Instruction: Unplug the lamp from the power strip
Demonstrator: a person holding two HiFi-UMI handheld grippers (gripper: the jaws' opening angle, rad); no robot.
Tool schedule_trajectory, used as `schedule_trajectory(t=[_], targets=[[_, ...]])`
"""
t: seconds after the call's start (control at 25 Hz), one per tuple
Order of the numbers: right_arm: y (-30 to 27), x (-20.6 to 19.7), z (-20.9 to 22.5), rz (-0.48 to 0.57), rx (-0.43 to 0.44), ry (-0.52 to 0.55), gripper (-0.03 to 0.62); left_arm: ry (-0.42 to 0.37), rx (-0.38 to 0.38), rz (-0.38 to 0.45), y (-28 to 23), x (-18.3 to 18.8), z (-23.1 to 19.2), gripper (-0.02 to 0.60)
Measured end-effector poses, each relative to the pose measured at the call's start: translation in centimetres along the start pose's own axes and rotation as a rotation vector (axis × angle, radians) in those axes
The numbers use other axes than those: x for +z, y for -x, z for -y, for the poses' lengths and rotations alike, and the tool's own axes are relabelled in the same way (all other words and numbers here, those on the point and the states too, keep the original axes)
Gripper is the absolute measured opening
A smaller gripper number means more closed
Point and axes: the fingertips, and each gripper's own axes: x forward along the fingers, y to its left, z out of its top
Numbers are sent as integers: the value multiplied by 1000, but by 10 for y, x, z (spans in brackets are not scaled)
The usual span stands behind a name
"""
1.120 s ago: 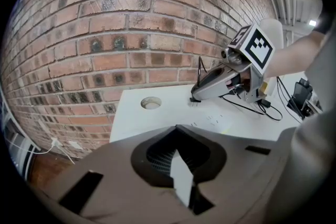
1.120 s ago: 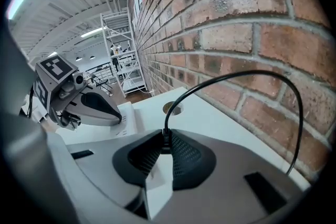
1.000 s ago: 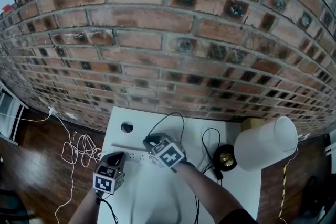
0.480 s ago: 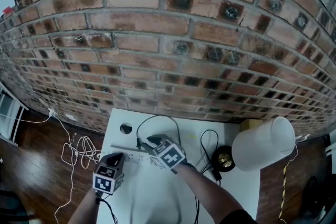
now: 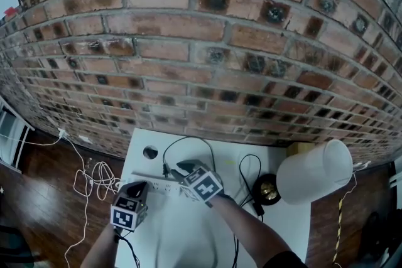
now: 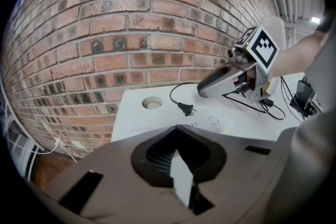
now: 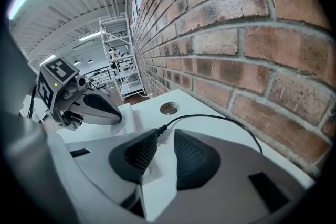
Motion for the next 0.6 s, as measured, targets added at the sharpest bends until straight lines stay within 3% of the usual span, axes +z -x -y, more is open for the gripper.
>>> schedule_trajectory(t=[0.4, 0.48, 0.56, 0.6], targets=[[3, -1, -1, -3, -1, 16, 105, 9, -4, -13, -2, -8, 0, 17], [7, 3, -5, 6, 11, 21, 71, 6, -3, -10, -2, -6, 1, 17], [9, 6, -8, 20, 25, 35, -8, 19, 2, -5, -1, -3, 0, 17], [10, 7, -10, 25, 32, 44, -9, 30, 2, -4, -1, -3, -1, 18]])
